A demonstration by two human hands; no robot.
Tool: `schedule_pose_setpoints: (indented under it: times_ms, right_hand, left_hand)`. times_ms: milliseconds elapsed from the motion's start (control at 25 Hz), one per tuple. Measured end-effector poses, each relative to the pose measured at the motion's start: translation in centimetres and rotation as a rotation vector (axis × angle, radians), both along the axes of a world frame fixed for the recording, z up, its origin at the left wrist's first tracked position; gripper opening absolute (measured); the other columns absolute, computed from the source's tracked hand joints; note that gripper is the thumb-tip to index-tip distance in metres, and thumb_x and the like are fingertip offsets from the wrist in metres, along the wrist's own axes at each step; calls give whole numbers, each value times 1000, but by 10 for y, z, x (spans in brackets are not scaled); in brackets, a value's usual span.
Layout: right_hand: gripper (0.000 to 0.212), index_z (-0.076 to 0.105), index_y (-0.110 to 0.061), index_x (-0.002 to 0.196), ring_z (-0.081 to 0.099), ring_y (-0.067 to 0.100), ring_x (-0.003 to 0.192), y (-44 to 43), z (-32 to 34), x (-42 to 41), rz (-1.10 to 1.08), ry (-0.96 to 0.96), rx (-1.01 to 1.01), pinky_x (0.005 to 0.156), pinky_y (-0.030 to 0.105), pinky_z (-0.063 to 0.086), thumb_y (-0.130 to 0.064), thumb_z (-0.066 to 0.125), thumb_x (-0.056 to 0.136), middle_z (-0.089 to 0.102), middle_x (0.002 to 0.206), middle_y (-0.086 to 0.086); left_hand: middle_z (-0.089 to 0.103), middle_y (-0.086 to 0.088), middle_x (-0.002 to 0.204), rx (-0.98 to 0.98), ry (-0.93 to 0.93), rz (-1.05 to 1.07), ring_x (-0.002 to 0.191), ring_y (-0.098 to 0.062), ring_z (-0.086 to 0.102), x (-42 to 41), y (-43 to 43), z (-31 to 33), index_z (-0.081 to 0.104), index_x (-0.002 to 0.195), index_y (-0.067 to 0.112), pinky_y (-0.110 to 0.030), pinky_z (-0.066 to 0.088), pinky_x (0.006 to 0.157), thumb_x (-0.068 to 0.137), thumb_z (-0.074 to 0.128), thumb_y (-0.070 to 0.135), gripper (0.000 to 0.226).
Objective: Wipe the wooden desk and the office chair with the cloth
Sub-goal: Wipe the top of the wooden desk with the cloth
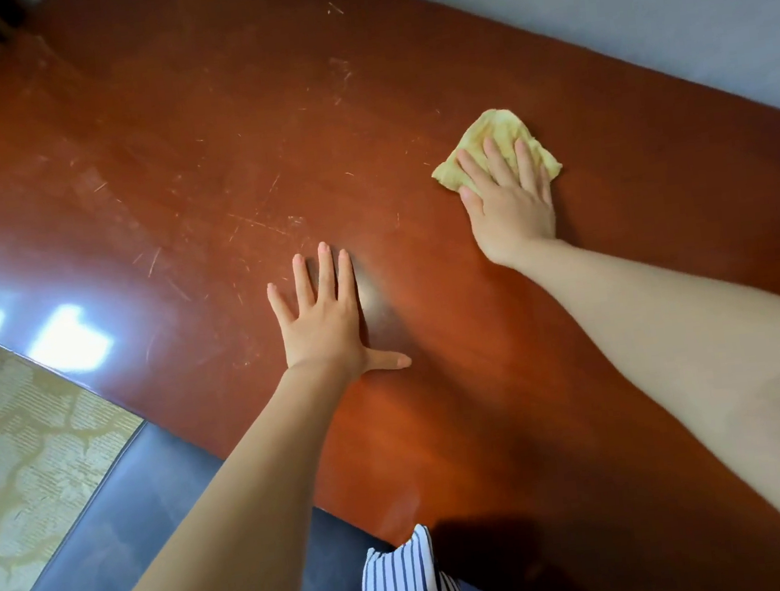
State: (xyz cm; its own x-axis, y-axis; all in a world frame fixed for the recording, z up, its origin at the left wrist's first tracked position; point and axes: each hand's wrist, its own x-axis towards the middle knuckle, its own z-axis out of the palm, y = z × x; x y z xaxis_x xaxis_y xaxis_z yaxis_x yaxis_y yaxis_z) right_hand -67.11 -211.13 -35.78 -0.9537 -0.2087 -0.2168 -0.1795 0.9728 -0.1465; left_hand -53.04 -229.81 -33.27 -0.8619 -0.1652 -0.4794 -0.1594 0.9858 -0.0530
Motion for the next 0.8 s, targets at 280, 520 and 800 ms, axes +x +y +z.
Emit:
schedule_pose_setpoints:
  times_ms: [280,520,800]
  right_hand:
    - [49,17,-43,147,-1,27,146,11,4,64,423,55,25,116,48,0,-45,16,99,15,158,-7]
    - [46,37,-37,142,21,26,143,66,8,99,1026,66,37,115,49,19,-43,29,97,32,151,-6]
    - [49,19,-39,146,3,20,146,79,21,2,731,27,123,117,36,3,-39,32,99,15,157,-7]
  left_hand:
    - [-20,-12,156,-53,-54,-37,145,-26,-14,-5,4,6,-20,146,8,-54,-1,114,51,57,86,146]
    - [-18,-14,156,-81,-75,-55,146,-28,-11,-6,6,11,-19,146,6,-53,3,115,52,55,87,145]
    - [-12,-16,157,-177,-44,-109,146,-28,-4,-6,7,11,-17,147,5,-58,-6,111,49,44,94,146]
